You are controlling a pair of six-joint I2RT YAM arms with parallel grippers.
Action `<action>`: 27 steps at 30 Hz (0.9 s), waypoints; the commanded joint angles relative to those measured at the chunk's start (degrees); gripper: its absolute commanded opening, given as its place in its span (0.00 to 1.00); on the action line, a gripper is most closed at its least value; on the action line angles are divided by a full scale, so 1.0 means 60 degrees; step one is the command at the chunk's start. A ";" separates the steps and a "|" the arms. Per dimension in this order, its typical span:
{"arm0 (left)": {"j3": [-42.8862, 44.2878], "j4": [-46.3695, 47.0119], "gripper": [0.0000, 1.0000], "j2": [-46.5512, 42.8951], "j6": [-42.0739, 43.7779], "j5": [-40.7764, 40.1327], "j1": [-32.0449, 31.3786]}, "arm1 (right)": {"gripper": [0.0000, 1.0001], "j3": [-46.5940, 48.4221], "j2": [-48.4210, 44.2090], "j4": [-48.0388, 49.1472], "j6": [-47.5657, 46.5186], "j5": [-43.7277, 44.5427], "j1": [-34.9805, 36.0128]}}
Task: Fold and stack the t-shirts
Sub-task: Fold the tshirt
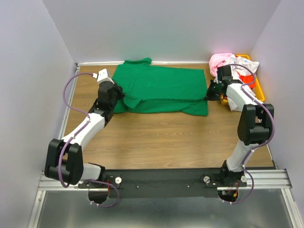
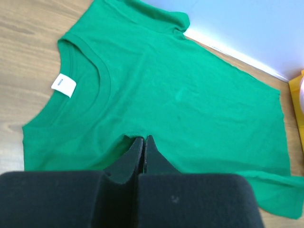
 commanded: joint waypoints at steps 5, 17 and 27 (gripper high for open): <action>0.1295 0.0777 0.00 0.1465 0.1139 0.1275 0.0277 | 0.00 0.0874 0.0909 0.0029 -0.0217 -0.0067 -0.0223; 0.3023 0.0353 0.00 0.3619 0.1550 0.1335 0.0482 | 0.00 0.1563 0.1774 0.0015 -0.0231 0.0050 -0.0223; 0.4500 0.0163 0.00 0.5025 0.1814 0.1626 0.0658 | 0.00 0.2281 0.2345 0.0000 -0.0129 0.0124 -0.0267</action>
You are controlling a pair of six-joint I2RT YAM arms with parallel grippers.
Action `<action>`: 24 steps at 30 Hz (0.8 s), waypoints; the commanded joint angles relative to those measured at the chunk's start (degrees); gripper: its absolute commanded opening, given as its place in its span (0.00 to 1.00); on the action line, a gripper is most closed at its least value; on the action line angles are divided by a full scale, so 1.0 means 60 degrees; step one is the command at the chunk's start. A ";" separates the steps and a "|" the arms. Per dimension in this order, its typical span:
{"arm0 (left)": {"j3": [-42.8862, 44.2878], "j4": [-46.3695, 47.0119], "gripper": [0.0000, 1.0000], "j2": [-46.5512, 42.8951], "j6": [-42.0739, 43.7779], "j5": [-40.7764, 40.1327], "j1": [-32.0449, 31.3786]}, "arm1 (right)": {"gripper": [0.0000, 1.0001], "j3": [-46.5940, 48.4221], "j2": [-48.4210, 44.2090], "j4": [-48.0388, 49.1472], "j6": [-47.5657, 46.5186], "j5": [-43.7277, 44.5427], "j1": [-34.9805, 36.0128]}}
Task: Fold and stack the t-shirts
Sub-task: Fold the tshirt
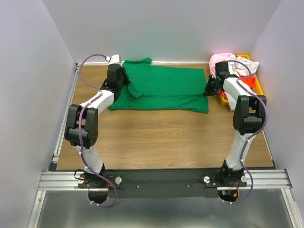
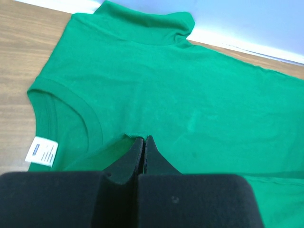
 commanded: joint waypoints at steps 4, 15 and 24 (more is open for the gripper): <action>0.1778 -0.0253 0.18 0.1463 0.0504 0.1099 0.0178 | 0.22 0.0588 0.0426 0.0000 0.0057 0.0062 -0.0082; 0.0597 -0.1045 0.98 0.0544 0.0386 -0.0320 0.0207 | 0.81 -0.1298 -0.1755 0.0307 -0.0338 -0.0334 -0.0081; -0.2245 -0.1426 0.98 -0.1448 0.0021 -0.0847 0.0207 | 0.78 -0.3949 -0.2941 0.0893 -0.0148 -0.0072 -0.0067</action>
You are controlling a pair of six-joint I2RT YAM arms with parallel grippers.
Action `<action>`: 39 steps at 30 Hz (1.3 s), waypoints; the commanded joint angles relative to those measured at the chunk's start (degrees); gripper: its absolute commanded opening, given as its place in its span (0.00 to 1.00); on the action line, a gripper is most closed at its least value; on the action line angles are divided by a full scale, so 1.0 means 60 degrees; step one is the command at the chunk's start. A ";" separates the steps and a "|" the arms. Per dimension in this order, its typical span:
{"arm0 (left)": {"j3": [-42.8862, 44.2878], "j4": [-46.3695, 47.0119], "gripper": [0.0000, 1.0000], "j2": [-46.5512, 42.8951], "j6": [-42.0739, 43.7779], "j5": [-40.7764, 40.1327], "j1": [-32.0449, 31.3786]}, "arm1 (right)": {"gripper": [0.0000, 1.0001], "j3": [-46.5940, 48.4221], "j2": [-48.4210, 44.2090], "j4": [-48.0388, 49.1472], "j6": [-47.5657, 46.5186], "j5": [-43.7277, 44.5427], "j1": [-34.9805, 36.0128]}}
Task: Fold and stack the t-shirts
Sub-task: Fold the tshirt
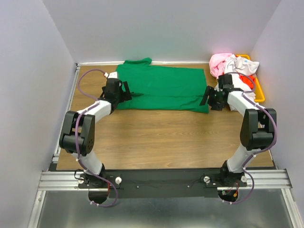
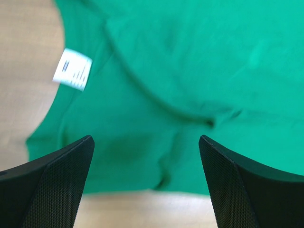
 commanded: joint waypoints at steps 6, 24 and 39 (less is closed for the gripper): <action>-0.1450 -0.0221 0.95 -0.2082 -0.0378 -0.0701 0.0265 | 0.70 -0.1361 -0.0397 0.0593 0.0118 0.0542 -0.0052; -0.1832 -0.0367 0.90 -0.1512 -0.0393 -0.0378 0.0647 | 0.56 -0.1332 0.0130 0.1106 0.0104 0.0910 -0.0081; -0.1290 -0.0748 0.77 -0.0120 -0.0422 -0.0480 0.1130 | 0.43 -0.1420 0.0482 0.1311 0.0031 0.0734 -0.0125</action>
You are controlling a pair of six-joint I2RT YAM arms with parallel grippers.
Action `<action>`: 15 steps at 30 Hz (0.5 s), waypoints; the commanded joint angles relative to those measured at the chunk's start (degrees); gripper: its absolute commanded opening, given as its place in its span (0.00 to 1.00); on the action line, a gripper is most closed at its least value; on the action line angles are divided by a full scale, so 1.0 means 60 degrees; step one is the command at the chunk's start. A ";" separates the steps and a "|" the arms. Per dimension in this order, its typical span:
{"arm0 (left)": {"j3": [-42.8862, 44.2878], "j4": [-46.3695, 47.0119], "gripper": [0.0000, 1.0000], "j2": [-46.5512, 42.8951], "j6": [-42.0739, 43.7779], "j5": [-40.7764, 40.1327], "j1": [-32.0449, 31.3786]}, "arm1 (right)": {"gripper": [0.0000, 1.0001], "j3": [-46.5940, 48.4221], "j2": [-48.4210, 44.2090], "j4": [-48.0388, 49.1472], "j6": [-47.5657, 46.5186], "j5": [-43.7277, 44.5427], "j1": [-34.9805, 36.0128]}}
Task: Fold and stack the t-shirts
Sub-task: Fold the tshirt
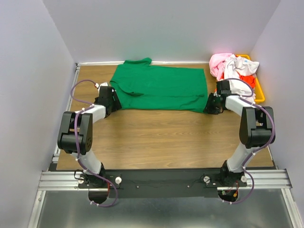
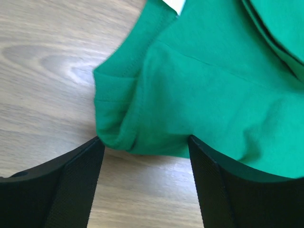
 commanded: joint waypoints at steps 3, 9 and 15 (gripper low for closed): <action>0.0229 -0.0030 0.71 0.0344 -0.0017 0.0060 0.0359 | 0.36 -0.0043 0.0285 0.0189 -0.0075 -0.0024 -0.0122; 0.0303 0.0058 0.67 0.0608 0.0012 0.0235 0.0520 | 0.22 -0.0116 0.0169 0.0189 -0.0104 -0.0068 -0.0122; 0.0332 0.0175 0.49 0.0622 0.0085 0.0236 0.0535 | 0.06 -0.0190 0.0037 0.0189 -0.0104 -0.0083 -0.0122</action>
